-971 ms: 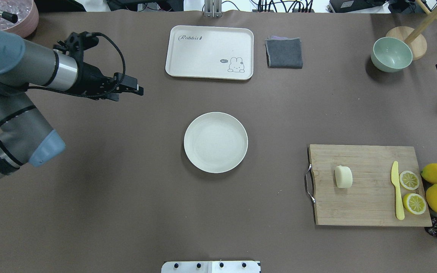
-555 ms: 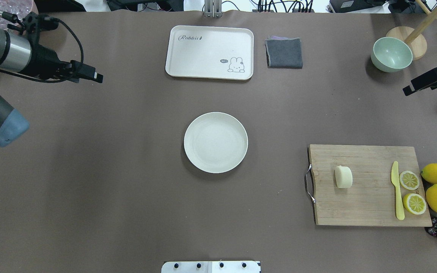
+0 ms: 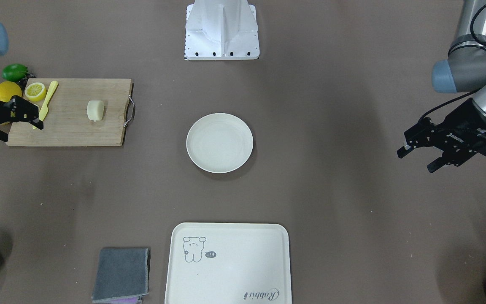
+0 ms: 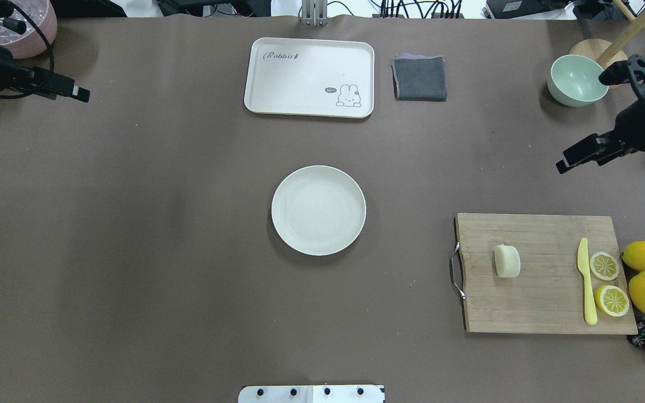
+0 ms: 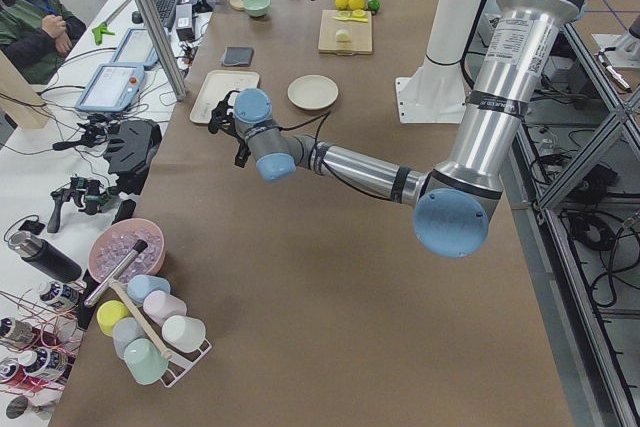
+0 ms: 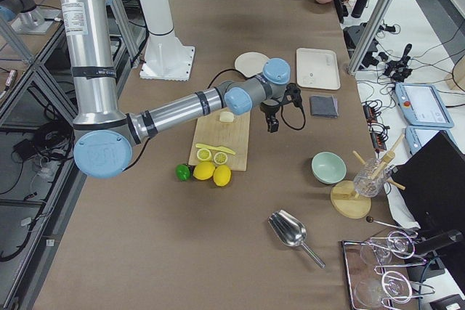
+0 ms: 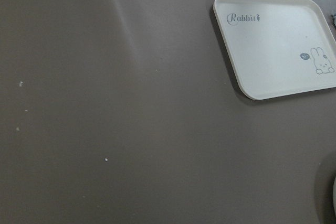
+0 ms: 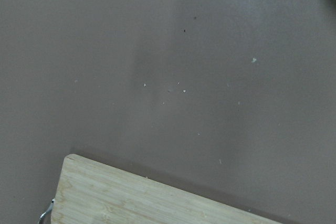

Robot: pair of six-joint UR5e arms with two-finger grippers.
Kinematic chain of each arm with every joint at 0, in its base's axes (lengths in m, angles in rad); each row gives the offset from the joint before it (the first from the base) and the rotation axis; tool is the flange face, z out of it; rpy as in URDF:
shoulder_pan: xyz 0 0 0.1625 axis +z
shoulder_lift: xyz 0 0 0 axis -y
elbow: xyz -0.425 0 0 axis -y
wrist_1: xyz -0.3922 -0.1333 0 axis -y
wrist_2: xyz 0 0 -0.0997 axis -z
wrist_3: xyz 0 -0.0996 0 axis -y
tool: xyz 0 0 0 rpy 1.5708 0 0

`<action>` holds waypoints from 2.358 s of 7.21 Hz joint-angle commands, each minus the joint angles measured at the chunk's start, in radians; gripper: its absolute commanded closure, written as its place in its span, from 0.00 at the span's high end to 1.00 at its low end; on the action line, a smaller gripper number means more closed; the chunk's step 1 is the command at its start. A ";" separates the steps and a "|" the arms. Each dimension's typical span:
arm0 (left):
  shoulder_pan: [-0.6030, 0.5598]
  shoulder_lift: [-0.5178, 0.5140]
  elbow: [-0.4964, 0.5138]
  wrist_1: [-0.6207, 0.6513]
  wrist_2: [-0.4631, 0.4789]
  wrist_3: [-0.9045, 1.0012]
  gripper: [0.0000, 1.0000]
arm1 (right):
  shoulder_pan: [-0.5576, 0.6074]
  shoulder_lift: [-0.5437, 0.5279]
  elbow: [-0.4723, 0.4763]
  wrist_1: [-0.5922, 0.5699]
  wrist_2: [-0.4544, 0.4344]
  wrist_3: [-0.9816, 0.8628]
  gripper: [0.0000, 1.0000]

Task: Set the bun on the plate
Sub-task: 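Move the right gripper down over the cream bun on the cutting board, then close the right gripper on the cream bun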

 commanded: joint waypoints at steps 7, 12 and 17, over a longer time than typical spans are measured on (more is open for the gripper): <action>-0.022 0.025 -0.004 -0.005 0.012 0.010 0.98 | -0.332 -0.035 0.060 0.070 -0.220 0.390 0.99; -0.038 0.030 -0.001 -0.005 0.012 0.010 0.98 | -0.434 -0.063 0.079 0.070 -0.306 0.472 0.84; -0.059 0.065 -0.004 -0.024 0.001 0.008 0.98 | -0.390 -0.055 0.108 0.068 -0.302 0.465 0.00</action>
